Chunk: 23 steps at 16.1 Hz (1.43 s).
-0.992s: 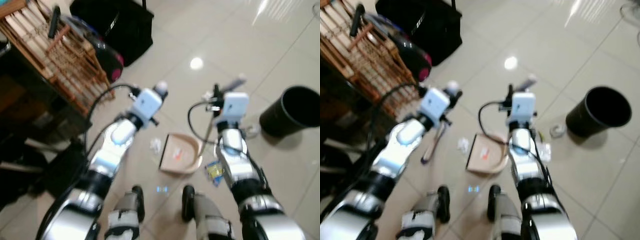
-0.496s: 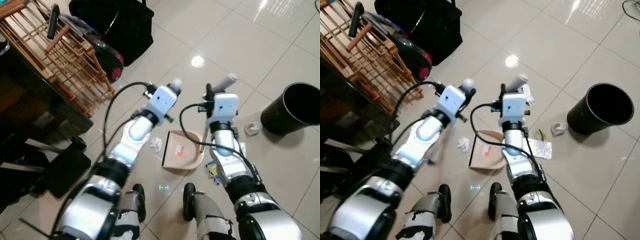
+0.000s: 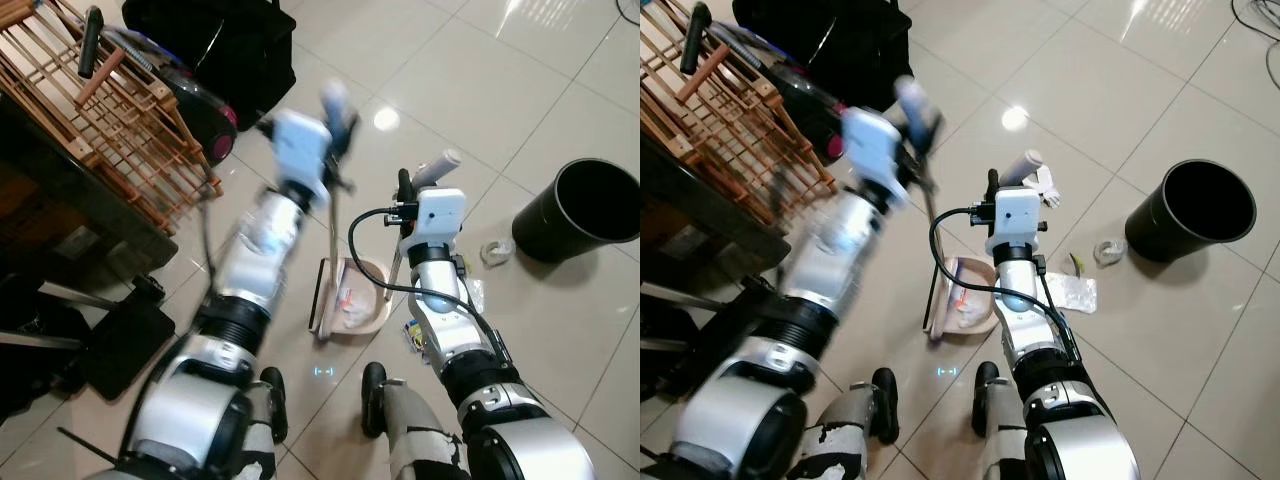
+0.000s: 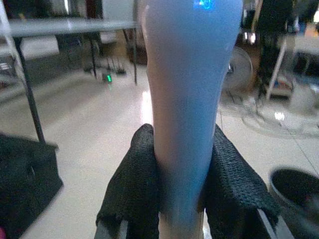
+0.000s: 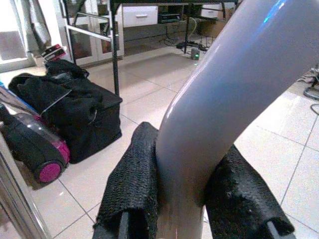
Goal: Sweep floor
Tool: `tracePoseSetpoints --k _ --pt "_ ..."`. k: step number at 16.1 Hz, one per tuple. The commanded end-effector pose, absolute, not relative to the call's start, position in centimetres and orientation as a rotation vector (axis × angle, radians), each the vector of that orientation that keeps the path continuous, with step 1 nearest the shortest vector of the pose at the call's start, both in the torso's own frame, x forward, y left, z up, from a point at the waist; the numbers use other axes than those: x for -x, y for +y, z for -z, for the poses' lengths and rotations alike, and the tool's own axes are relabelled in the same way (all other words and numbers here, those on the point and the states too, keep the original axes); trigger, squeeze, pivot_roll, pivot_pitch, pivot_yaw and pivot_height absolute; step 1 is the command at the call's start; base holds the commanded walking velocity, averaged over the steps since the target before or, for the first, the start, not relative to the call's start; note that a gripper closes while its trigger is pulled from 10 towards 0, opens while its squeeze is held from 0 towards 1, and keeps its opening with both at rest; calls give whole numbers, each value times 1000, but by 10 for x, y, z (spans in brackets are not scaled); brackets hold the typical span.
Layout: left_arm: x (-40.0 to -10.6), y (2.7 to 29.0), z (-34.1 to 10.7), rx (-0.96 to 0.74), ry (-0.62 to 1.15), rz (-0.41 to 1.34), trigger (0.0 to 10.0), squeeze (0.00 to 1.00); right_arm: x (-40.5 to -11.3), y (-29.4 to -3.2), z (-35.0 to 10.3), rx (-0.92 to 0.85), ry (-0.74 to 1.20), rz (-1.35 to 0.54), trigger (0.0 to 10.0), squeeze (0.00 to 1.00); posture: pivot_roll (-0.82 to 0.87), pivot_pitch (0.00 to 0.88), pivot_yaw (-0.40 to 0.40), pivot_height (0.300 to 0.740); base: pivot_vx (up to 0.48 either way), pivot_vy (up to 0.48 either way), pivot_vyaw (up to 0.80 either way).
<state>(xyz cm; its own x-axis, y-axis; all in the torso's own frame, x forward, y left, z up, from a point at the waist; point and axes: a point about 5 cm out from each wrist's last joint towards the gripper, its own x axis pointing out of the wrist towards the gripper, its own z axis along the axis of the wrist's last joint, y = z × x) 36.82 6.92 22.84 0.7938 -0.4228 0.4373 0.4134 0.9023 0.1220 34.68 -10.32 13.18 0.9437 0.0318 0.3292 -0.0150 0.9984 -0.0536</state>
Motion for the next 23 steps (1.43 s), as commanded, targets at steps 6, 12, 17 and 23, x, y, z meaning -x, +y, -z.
tracePoseSetpoints --k 6,12,17,23 --pt "-346 146 -282 -186 -584 397 10000 0 -343 -126 -105 -44 -190 41 10000 0 169 297 -23 740 0 0 0" --pt "-317 195 -222 -296 -296 304 10000 0 -343 -156 -140 -78 -270 3 10000 0 78 129 -46 740 0 0 0" --pt "-294 195 -191 -268 -186 259 10000 0 -316 -175 -190 -151 -305 -53 10000 0 39 74 -37 740 0 0 0" --pt "-282 180 -173 -223 -121 249 10000 0 -281 -200 -227 -145 -274 23 10000 0 17 59 -38 740 0 0 -639"
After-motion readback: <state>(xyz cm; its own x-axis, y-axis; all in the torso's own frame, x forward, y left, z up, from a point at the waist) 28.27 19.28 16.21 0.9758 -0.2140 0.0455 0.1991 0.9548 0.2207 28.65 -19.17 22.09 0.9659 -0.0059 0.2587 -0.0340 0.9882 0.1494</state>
